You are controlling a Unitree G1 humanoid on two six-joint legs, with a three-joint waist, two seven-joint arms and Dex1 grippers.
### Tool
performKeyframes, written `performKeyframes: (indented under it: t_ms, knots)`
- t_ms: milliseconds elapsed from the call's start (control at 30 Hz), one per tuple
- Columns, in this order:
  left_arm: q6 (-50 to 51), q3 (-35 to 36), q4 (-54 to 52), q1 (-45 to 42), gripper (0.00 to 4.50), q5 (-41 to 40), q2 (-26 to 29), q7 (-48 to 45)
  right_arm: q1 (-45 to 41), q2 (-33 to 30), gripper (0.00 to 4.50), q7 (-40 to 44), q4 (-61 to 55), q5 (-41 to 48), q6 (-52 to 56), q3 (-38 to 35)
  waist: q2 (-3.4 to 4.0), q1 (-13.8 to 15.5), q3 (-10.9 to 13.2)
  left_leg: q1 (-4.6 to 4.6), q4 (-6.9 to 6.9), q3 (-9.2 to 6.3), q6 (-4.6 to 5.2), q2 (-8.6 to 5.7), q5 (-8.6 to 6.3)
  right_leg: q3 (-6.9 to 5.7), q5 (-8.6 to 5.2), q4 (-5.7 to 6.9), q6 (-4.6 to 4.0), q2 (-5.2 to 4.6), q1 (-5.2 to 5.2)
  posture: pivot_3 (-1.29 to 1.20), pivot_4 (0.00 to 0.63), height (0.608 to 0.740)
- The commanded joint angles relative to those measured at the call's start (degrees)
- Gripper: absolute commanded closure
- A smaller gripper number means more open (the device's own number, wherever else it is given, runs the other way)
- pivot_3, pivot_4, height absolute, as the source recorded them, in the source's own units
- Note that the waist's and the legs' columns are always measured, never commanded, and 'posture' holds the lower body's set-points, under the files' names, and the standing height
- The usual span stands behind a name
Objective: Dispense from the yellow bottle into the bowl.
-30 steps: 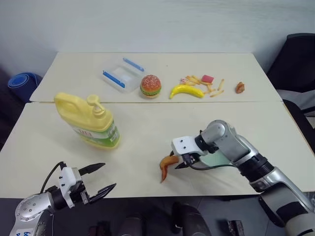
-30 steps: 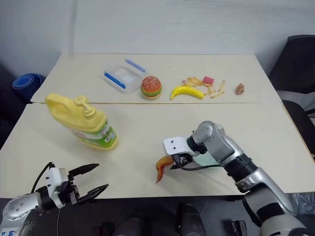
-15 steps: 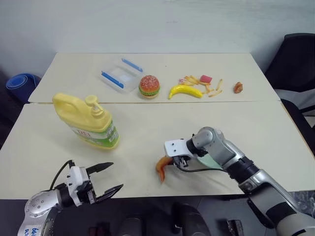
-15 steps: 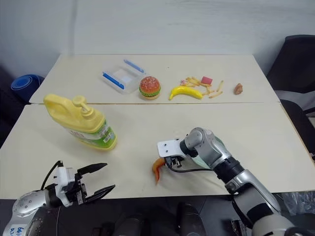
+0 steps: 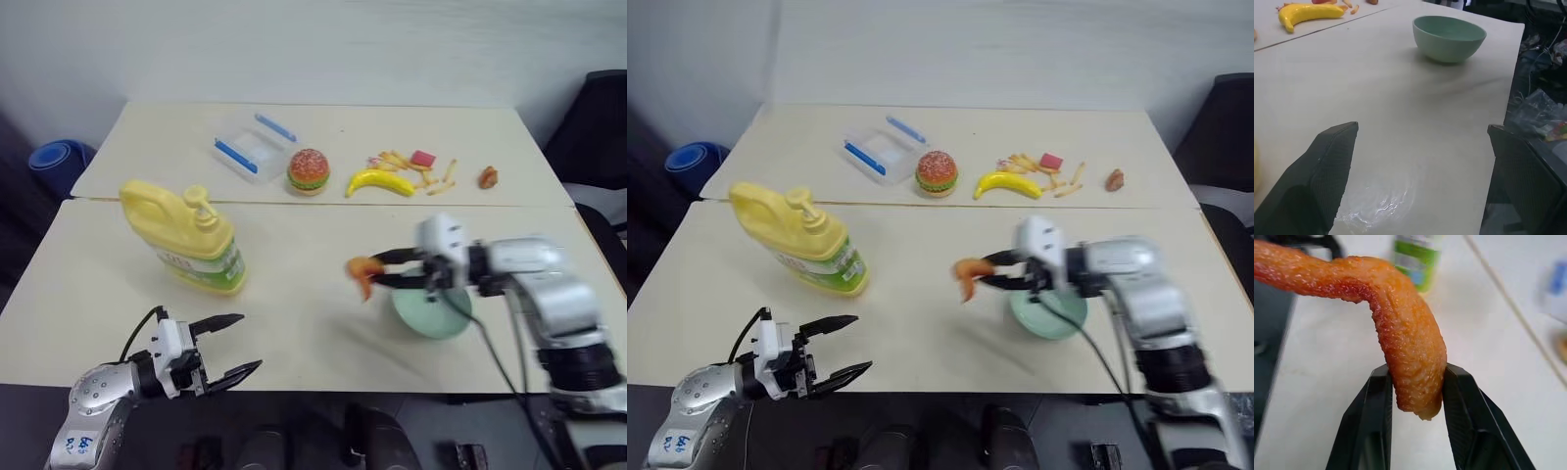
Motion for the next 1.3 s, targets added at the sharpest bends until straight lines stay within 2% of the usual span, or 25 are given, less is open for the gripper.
performKeyframes:
  t_ms: [33, 100, 167, 333, 433, 533, 633, 700, 767, 900, 1000, 1067, 1300]
  knots:
    - [1.28, -0.31, -3.17, -0.59, 0.0, -1.92, 0.05, -0.11, 3.24, -6.53, 3.38, -1.51, 5.43, -0.44, -3.78, -8.73, 0.01, 0.28, 0.0, 0.01, 0.0, 0.04, 0.04, -0.02, -0.02, 0.02, 0.0, -0.02, 0.0, -0.02, 0.02, 0.0, 0.15, 0.74]
    - [3.0, -2.05, -4.7, -1.99, 0.0, -2.34, -0.3, -0.16, 6.81, -13.1, 3.38, -6.79, 24.16, -7.46, -17.52, -11.62, 0.01, 0.14, 0.0, 0.02, 0.0, 0.09, 0.06, -0.02, -0.03, 0.05, 0.0, -0.04, 0.0, -0.02, 0.03, 0.0, 0.15, 0.74]
    - [4.03, -3.08, -5.36, -2.93, 0.0, -2.34, -0.44, -0.21, 9.2, -17.06, 3.38, -9.4, 36.61, -12.37, -27.59, -10.18, -0.03, 0.55, 0.01, 0.07, 0.01, 0.12, 0.11, -0.08, -0.01, 0.04, 0.02, -0.05, 0.04, -0.03, 0.13, 0.0, 0.15, 0.74]
    - [5.3, -3.48, -5.12, -5.22, 0.0, -2.15, -0.48, 0.18, 3.54, -14.32, 3.38, -17.18, 55.7, -16.85, -34.42, -5.82, 0.1, -1.67, 0.06, 0.04, -0.01, 0.56, 0.11, -0.04, 0.08, 0.28, 0.07, 0.06, 0.13, 0.1, 0.2, 0.0, 0.15, 0.74]
    - [6.11, -3.18, -5.15, -6.34, 0.0, -2.71, -0.4, 0.55, 0.3, -13.21, 3.38, -19.85, 62.26, -18.01, -35.37, -4.55, 0.23, -2.78, 0.11, 0.25, -0.04, 0.77, 0.0, 0.07, 0.16, 0.53, 0.1, 0.21, 0.12, 0.22, 0.23, 0.0, 0.15, 0.74]
    - [6.55, -2.52, -5.29, -6.38, 0.0, -2.87, -0.17, 0.72, -0.02, -13.02, 2.44, -18.8, 63.85, -16.87, -37.12, -4.76, 0.39, -2.63, 0.15, 0.24, -0.06, 0.79, -0.03, 0.08, 0.18, 0.6, 0.1, 0.24, 0.11, 0.24, 0.16, 0.0, 0.15, 0.74]
    - [7.23, -1.8, -5.34, -6.27, 0.0, -3.12, 0.18, 1.05, 3.61, -13.86, 1.41, -13.44, 57.52, -11.18, -37.23, -8.38, 0.38, -2.42, 0.16, 0.22, -0.06, 0.75, -0.03, 0.08, 0.18, 0.58, 0.12, 0.15, 0.14, 0.23, 0.17, 0.0, 0.15, 0.74]
    - [7.2, -1.32, -5.21, -6.19, 0.0, -2.97, 0.31, 1.14, 8.94, -14.0, 0.74, -7.0, 47.21, -3.75, -35.13, -12.45, 0.39, -1.72, 0.16, 0.24, -0.04, 0.65, -0.03, 0.07, 0.18, 0.51, 0.13, 0.09, 0.16, 0.22, 0.16, 0.0, 0.15, 0.74]
    - [6.97, -0.85, -5.01, -6.17, 0.0, -2.84, 0.23, 1.16, 14.95, -14.06, 0.01, -4.33, 34.75, 2.51, -29.08, -16.04, 0.41, -1.12, 0.16, 0.24, -0.04, 0.6, -0.03, 0.07, 0.17, 0.49, 0.14, 0.05, 0.18, 0.21, 0.14, 0.0, 0.15, 0.74]
    - [6.04, -0.41, -4.15, -6.26, 0.0, -2.74, 0.08, 0.29, 27.64, -12.98, 0.01, -4.43, 6.78, 13.14, -12.72, -18.86, 0.4, -0.17, 0.16, 0.22, -0.04, 0.51, -0.03, 0.07, 0.14, 0.47, 0.15, 0.02, 0.19, 0.14, 0.17, 0.0, 0.15, 0.74]
    - [5.34, -1.03, -3.28, -6.44, 0.0, -2.69, 0.52, -1.88, 33.6, -11.18, 0.01, -6.89, -6.85, 16.52, -5.85, -16.84, 0.39, 0.35, 0.16, 0.2, -0.04, 0.43, -0.04, 0.09, -0.02, 0.45, 0.14, 0.01, 0.18, 0.13, 0.16, 0.0, 0.15, 0.74]
    - [4.9, -1.28, -2.81, -6.61, 0.0, -2.41, 0.51, -2.59, 34.93, -9.78, 0.01, -9.01, -10.72, 16.97, -3.49, -15.5, 0.36, 0.39, 0.16, 0.19, -0.04, 0.42, -0.01, 0.09, -0.03, 0.45, 0.14, -0.01, 0.17, 0.12, 0.16, 0.0, 0.15, 0.74]
    - [3.09, -0.6, -0.84, -6.99, 0.0, -1.67, 0.05, -2.91, 30.47, -0.44, 0.01, -20.04, -8.17, 4.18, -4.78, -1.34, 0.18, 0.31, 0.08, 0.18, -0.02, 0.44, 0.06, 0.02, -0.05, 0.44, 0.14, -0.01, 0.17, 0.07, 0.01, 0.0, 0.15, 0.74]
